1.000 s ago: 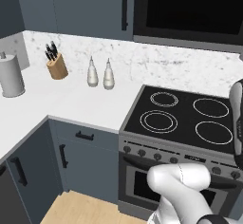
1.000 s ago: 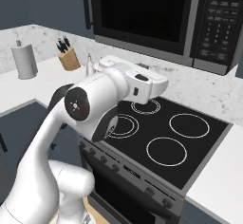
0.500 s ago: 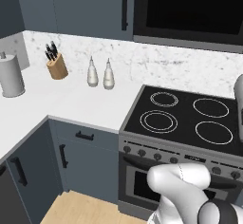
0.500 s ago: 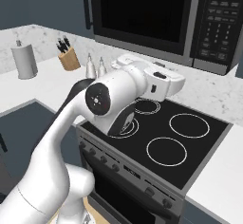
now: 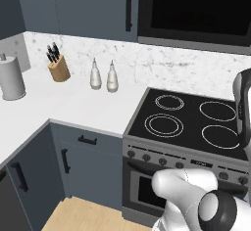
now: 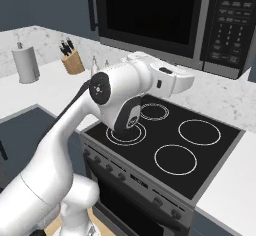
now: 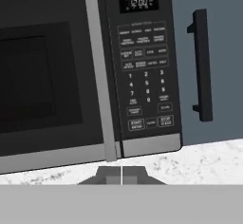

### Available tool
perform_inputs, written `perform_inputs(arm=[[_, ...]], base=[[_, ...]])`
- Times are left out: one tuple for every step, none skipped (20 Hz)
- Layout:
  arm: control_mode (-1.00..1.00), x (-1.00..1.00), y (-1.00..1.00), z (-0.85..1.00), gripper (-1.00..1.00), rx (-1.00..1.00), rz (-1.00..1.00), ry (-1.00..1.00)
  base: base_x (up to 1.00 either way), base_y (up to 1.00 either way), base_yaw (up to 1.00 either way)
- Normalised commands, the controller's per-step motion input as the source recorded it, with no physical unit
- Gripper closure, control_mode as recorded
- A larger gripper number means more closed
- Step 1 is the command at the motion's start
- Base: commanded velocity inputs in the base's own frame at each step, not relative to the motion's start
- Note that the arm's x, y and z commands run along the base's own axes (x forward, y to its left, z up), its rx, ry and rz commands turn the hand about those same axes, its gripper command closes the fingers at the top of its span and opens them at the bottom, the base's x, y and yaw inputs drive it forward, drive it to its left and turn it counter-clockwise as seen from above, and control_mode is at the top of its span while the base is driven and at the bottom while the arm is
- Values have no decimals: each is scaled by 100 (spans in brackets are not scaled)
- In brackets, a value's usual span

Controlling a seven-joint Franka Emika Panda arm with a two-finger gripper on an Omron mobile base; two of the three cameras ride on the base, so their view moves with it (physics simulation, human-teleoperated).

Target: Pick the avocado from the sink and place it in the bowl. Then pick the bowl and place it in the microwave. Then close the microwave door and press the start button.

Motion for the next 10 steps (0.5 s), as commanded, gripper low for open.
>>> perform_inputs(arm=[[-100, 13, -17, 7, 100, 0, 1, -18], [-100, 22, -11, 5, 100, 4, 6, -20], [-100, 26, -16, 7, 100, 5, 5, -21], [-100, 33, -16, 0, 100, 6, 5, -15], [-100, 36, -25, 0, 100, 7, 4, -12], [-100, 39, -36, 0, 100, 8, 4, 0], [-100, 44, -43, 0, 100, 9, 4, 0], [-100, 31, -38, 0, 100, 7, 3, 0], [-100, 28, -32, 0, 100, 4, 1, 0], [-100, 23, -32, 0, 100, 1, 0, 0]], base=[[0, 0, 0], [0, 0, 0], [0, 0, 0], [0, 0, 0], [0, 0, 0], [0, 0, 0], [0, 0, 0], [0, 0, 0], [0, 0, 0], [0, 0, 0]])
